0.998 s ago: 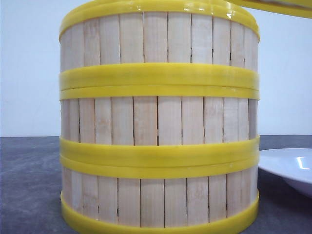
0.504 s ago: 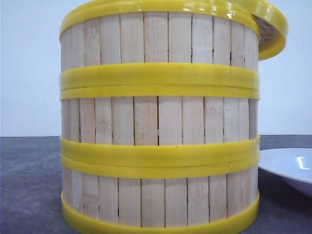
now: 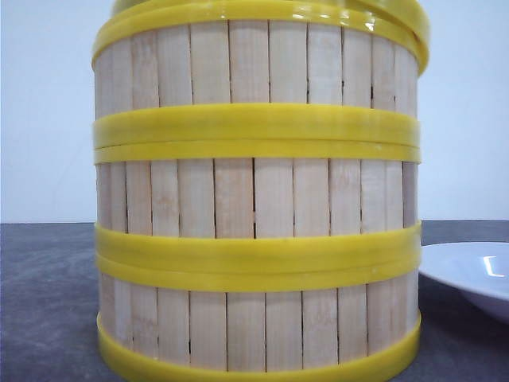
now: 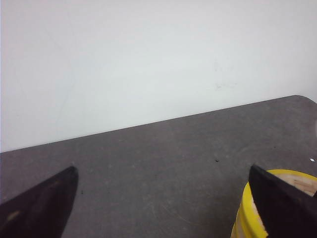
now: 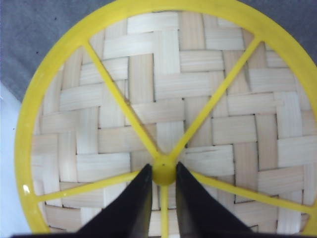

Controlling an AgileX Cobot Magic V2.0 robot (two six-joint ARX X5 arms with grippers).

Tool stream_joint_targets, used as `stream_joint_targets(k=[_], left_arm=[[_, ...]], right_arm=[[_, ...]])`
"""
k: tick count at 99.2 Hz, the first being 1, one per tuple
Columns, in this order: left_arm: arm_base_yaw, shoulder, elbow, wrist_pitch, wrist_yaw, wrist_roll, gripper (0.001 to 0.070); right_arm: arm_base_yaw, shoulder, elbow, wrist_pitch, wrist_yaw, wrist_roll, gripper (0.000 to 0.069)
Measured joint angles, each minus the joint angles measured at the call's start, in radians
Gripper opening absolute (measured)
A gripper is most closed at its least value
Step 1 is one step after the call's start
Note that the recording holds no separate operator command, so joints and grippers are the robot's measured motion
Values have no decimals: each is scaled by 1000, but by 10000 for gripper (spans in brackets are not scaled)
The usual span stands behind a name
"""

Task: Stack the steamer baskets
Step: 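Carry the lid with the right gripper and set it on the stack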

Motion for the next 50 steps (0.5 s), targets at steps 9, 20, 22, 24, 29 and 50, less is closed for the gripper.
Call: stream_joint_targets(k=[9,20,22,24,29,50], left_arm=[[0,1,0,0,0,0,664],[0,1,0,0,0,0,664],[0,1,0,0,0,0,664],[0,1,0,0,0,0,664],[0,1,0,0,0,0,664],[0,1,0,0,0,0,664]], right_arm=[[14,0,0,16,3,0,51],[23,2,0,32,1,1,51],[24,2,0,32,1,1,51],[24,2,0,32,1,1,51],[24,2,0,27,0,1,51],[24,4,0,13,0,1,51]])
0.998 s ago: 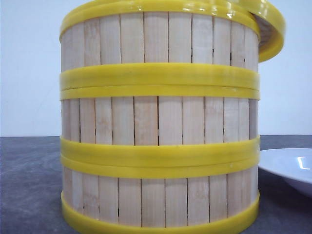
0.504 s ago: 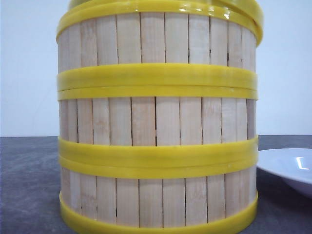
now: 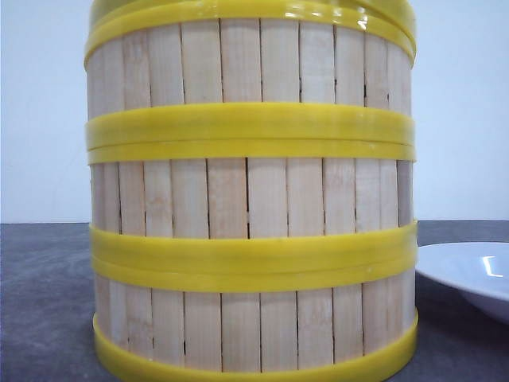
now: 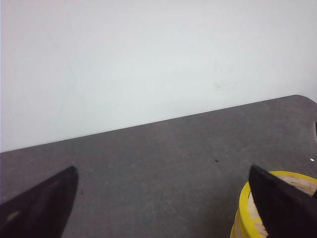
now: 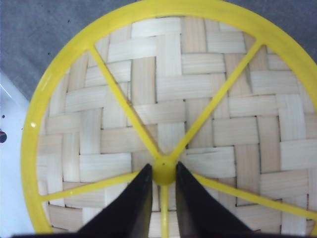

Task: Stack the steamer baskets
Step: 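Carry the lid with the right gripper and set it on the stack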

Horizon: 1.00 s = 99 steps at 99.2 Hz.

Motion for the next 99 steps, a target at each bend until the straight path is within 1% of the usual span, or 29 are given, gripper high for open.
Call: stream_joint_targets(k=[15,20,25,35,38,42,51,65,70,73,76,82,87,92,96,99], left_arm=[[0,0,0,0,0,0,664],[0,0,0,0,0,0,664],[0,0,0,0,0,0,664],[0,0,0,0,0,0,664],[0,0,0,0,0,0,664],[0,0,0,0,0,0,664],[0,0,0,0,0,0,664],[0,0,0,0,0,0,664],[0,0,0,0,0,0,664],[0,0,0,1,0,0,664],[0,0,0,2,0,0,664],[0,0,-1,13,0,0,653],[0,0,-7,31,-1,0,611],[0,-1,-22,60,-9,1,528],[0,-3,-43,78,-25,2,428],[0,-7,-66,91,-38,3,337]], right_arm=[[0,0,1,-1,0,0,52],[1,0,1,0,0,0,69],[1,0,1,2,-8,0,129],[13,0,2,20,-26,0,309],[15,3,2,21,-29,0,344],[18,6,3,19,-27,0,371],[18,13,27,12,-34,-1,397],[20,21,111,18,-37,-18,404],[20,21,157,17,-15,-40,404],[20,20,188,15,6,-58,393],[20,16,215,16,34,-80,359],[20,-11,241,32,102,-131,230],[23,-52,240,49,157,-176,119],[26,-105,232,72,191,-219,56],[28,-156,214,99,203,-249,31],[31,-201,192,122,216,-269,20]])
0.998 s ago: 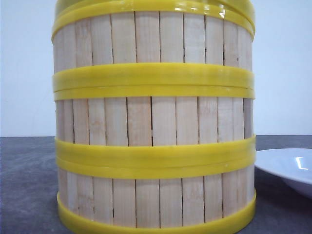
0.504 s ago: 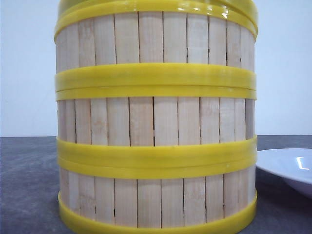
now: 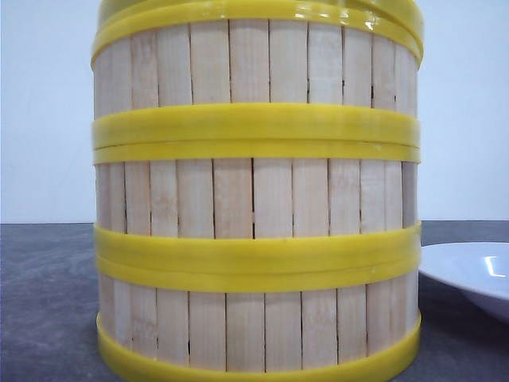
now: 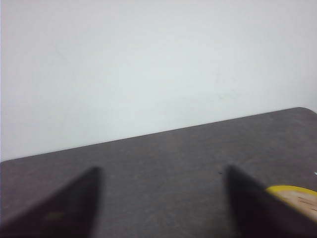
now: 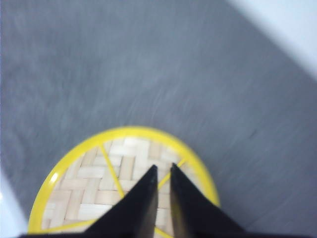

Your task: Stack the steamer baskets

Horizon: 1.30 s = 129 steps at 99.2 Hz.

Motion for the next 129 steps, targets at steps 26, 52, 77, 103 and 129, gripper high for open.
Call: stream_joint_targets(k=[26,52,77,103,129], left_arm=[[0,-222,-455,314,-37,2,16],[0,-559,-1000,553,-114,16,14],[0,-608,-1015,562,-120,7,14],[0,-606,-1010,566,-119,7,14],[0,-606,-1010,566,-120,6,14]], right_arm=[[-1,-546,-590,427,241,-89,4],[-76,-1095,-1262,655,497,-142,4],[-77,-1303,-1307,651,502,-160,4],[-77,-1332,-1305,752,501,-160,4],[-77,-1334,-1305,781,501,-160,4]])
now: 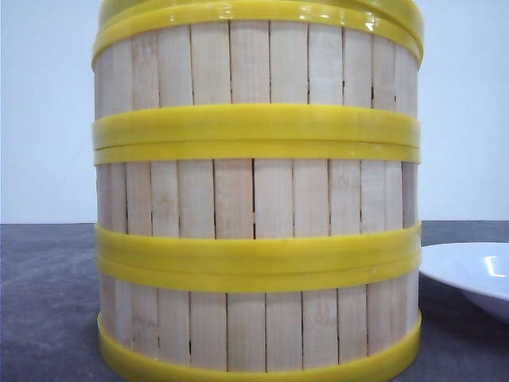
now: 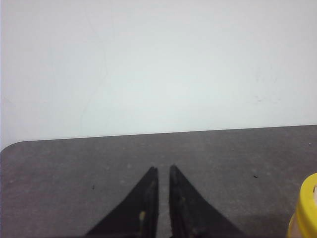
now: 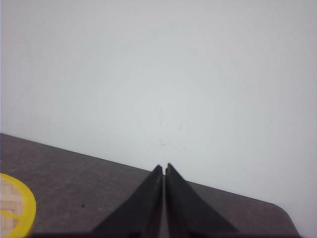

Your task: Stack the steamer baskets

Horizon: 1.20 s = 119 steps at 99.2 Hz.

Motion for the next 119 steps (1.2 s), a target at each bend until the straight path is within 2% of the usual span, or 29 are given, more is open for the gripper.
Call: stream_joint_targets(k=[17,29,39,48,62,78,90,104,119], left_arm=[[0,0,0,0,0,0,14],[0,0,0,0,0,0,14],[0,0,0,0,0,0,14],[0,0,0,0,0,0,14],[0,1,0,-2,1,0,14],[0,2,0,-3,1,-6,14],[0,2,0,-3,0,-7,14],[0,2,0,-3,0,-7,14],[0,2,0,-3,0,-7,14]], right_arm=[[0,0,0,-6,3,0,4],[-70,-5,0,-107,43,0,4],[-200,-33,-10,-208,-67,1,4],[-299,-77,-61,-211,-113,1,4],[-399,-84,-206,-95,-211,36,4],[-445,-79,-426,169,-394,158,4],[-507,-79,-526,328,-520,217,4],[-626,-79,-648,429,-656,257,4],[-661,-77,-666,368,-666,274,4]])
